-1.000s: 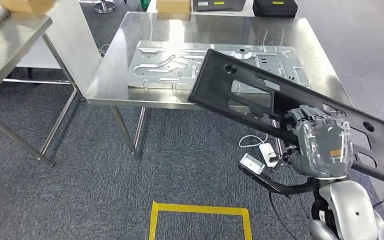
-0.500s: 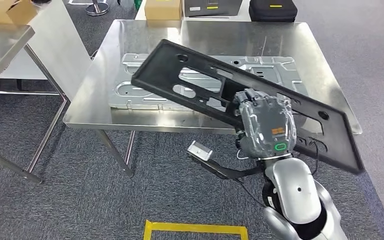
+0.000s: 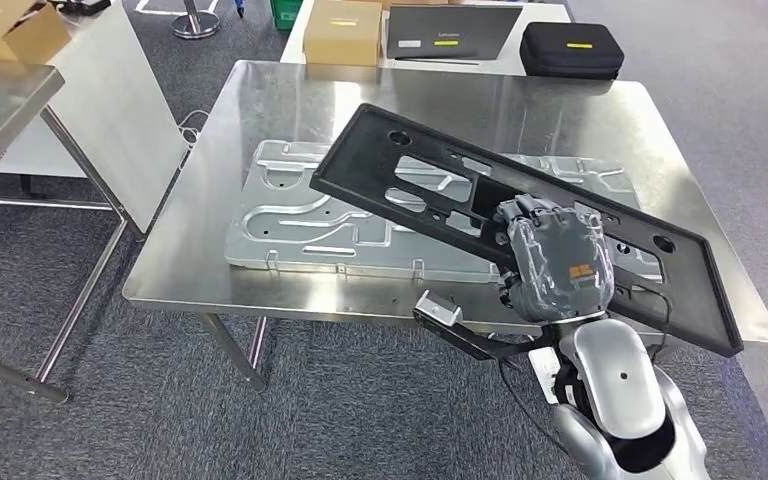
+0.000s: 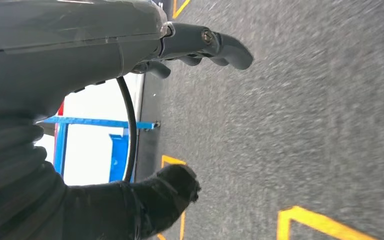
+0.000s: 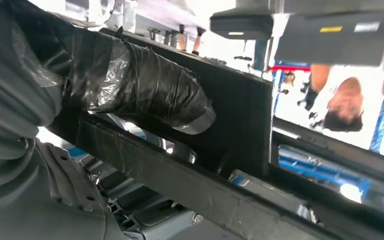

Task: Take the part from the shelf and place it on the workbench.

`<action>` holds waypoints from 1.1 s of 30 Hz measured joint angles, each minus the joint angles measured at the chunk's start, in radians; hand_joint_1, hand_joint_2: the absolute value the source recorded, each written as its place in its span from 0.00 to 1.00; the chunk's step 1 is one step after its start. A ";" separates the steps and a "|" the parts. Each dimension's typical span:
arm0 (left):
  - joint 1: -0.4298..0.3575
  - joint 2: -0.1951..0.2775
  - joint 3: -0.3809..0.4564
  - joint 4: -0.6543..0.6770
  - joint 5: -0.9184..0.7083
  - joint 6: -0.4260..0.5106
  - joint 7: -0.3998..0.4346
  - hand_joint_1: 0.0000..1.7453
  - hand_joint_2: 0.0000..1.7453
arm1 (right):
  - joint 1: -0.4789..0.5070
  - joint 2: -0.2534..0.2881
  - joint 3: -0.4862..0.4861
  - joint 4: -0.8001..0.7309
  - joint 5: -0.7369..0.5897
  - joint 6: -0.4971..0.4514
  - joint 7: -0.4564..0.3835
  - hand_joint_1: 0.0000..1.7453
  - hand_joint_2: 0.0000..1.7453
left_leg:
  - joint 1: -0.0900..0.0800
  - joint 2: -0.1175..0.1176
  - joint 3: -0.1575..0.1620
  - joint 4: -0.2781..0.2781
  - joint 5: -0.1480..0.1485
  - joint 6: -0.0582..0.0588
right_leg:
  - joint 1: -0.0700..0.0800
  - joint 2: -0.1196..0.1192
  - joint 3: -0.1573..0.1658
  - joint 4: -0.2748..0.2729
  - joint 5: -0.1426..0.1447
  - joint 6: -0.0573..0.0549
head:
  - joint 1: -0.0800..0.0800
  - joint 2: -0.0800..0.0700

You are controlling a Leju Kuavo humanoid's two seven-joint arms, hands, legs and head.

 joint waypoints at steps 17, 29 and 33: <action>-0.008 0.006 0.006 0.001 0.001 0.011 -0.003 0.00 1.00 | -0.080 -0.009 0.008 0.154 0.000 0.011 0.000 1.00 1.00 | -0.009 -0.010 -0.001 0.247 -0.197 -0.049 | 0.026 0.011 -0.100 -0.185 0.124 -0.080 | 0.001 0.000; -0.002 0.010 0.022 0.002 0.003 -0.008 -0.009 0.00 1.00 | -0.107 -0.007 0.043 0.282 0.000 -0.001 0.003 0.25 0.25 | -0.005 -0.004 -0.038 0.016 0.005 -0.013 | 0.022 0.008 -0.035 -0.144 0.006 -0.026 | 0.003 0.000; -0.008 0.009 0.024 0.002 0.002 -0.008 -0.016 0.00 1.00 | -0.132 0.011 0.078 0.405 0.000 -0.026 0.011 0.00 0.00 | -0.005 -0.003 -0.013 0.009 -0.015 0.000 | 0.018 0.000 -0.180 0.078 -0.045 -0.014 | 0.004 0.000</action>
